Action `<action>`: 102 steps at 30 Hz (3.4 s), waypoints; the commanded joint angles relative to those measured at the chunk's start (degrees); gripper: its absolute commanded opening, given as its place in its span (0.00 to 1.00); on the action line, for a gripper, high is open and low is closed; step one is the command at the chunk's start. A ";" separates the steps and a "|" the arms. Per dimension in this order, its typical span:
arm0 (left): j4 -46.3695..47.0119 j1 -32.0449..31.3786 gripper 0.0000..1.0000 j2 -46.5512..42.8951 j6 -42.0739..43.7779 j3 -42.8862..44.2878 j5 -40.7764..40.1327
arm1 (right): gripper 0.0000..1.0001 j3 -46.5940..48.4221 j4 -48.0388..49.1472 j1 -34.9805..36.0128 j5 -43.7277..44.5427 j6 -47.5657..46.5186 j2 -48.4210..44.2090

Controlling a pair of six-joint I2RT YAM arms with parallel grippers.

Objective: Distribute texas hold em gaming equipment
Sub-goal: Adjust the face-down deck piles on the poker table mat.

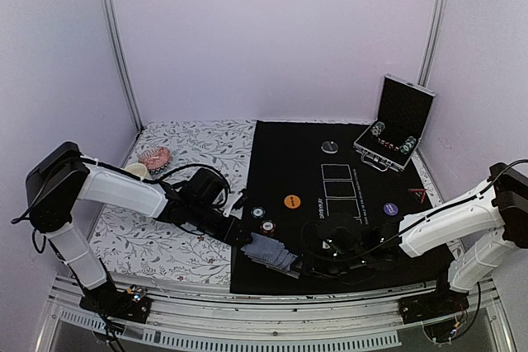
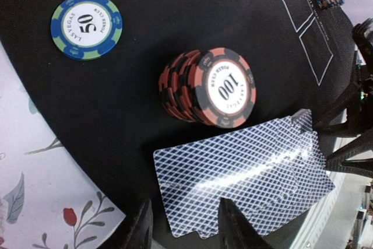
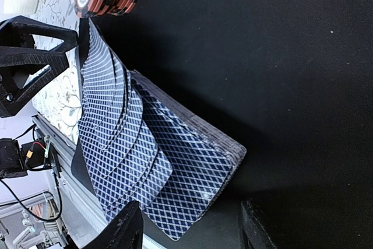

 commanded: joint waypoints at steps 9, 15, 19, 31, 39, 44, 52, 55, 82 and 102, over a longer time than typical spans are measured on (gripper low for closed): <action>1.01 -1.45 0.45 3.46 0.09 1.69 1.54 | 0.57 0.94 3.78 -0.95 0.15 0.36 1.88; 1.01 -2.56 0.45 3.85 0.55 2.39 2.09 | 0.56 1.52 4.00 -1.32 0.87 -0.07 2.30; 1.01 -3.18 0.45 4.04 0.54 2.58 2.82 | 0.56 1.97 3.95 -1.36 1.50 -0.47 2.66; 0.80 -5.26 0.44 5.27 0.69 3.75 3.99 | 0.55 3.21 4.08 -1.54 2.36 -1.57 3.94; -0.49 -6.63 0.43 5.25 1.86 4.70 3.92 | 0.55 2.94 4.29 -1.80 3.40 -1.93 3.89; -1.50 -8.04 0.43 5.36 2.81 5.96 3.79 | 0.55 2.26 4.90 -2.30 3.63 -2.01 3.45; -2.78 -9.03 0.42 5.80 3.43 6.98 3.26 | 0.55 0.00 5.78 -3.06 3.91 -1.37 2.01; -3.30 -9.62 0.43 5.91 4.12 7.72 2.85 | 0.56 -0.76 5.47 -3.27 4.20 -0.93 1.30; -10.85 -13.65 0.42 8.95 8.69 13.60 -6.01 | 0.56 -0.50 3.92 -8.77 -0.45 -12.70 -6.95; -11.02 -13.68 0.42 9.05 9.04 13.73 -6.11 | 0.40 2.35 15.19 -13.41 -16.77 -26.83 6.27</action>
